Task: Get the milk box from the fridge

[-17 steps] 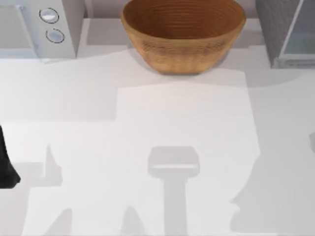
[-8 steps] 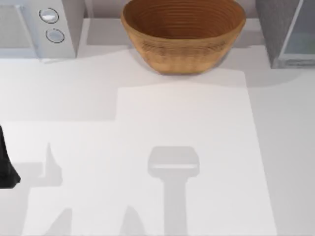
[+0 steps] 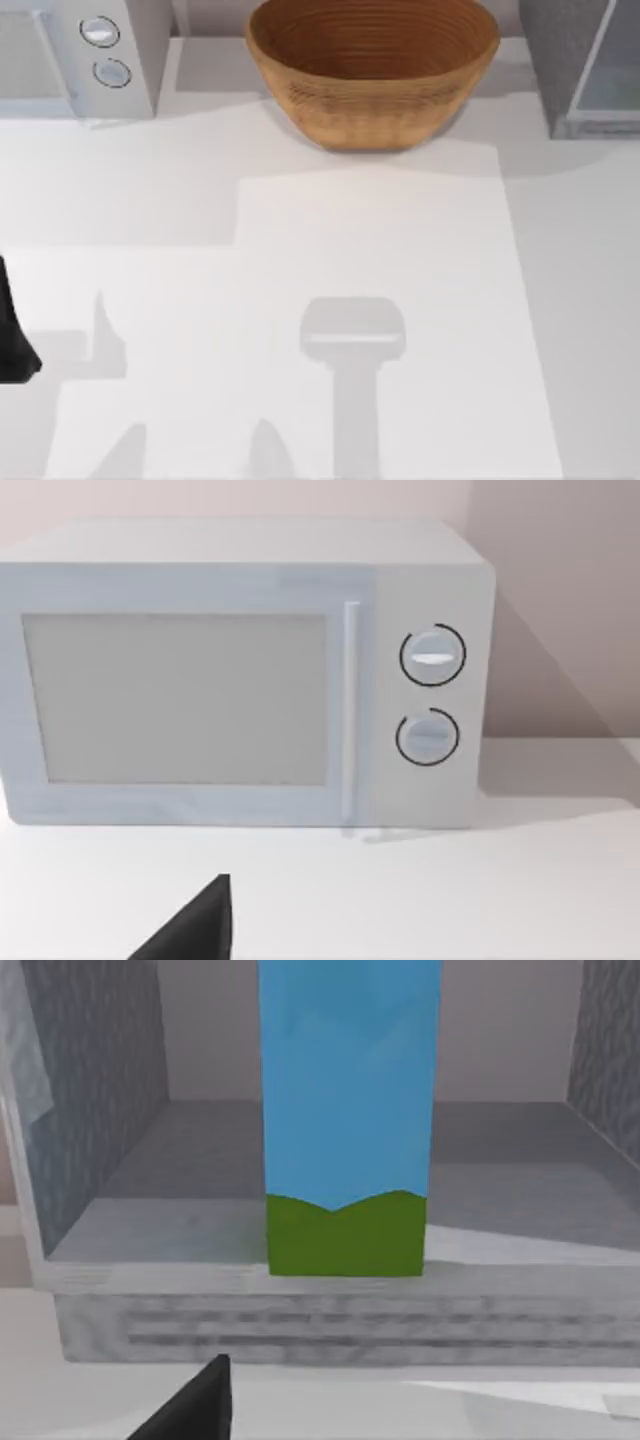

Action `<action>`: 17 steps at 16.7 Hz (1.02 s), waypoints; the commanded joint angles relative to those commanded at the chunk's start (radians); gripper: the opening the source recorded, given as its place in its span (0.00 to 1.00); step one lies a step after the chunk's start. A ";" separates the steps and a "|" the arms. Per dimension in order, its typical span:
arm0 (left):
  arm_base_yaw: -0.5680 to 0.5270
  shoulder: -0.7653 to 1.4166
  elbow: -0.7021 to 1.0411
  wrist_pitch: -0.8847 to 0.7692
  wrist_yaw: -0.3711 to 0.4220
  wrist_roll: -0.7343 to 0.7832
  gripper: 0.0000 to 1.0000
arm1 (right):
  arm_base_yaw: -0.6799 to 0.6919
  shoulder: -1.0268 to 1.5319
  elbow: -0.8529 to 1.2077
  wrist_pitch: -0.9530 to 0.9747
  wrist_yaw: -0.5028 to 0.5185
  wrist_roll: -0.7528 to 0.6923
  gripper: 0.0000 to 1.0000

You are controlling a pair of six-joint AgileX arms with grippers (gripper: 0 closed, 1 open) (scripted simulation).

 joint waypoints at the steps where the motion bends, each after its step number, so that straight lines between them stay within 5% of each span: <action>1: 0.000 0.000 0.000 0.000 0.000 0.000 1.00 | 0.014 0.014 0.023 -0.012 0.010 0.000 1.00; 11: 0.000 0.000 0.000 0.000 0.000 0.000 1.00 | 0.259 0.252 0.582 -0.313 0.274 -0.002 1.00; 17: 0.000 0.000 0.000 0.000 0.000 0.000 1.00 | 0.300 0.281 0.651 -0.369 0.321 -0.002 1.00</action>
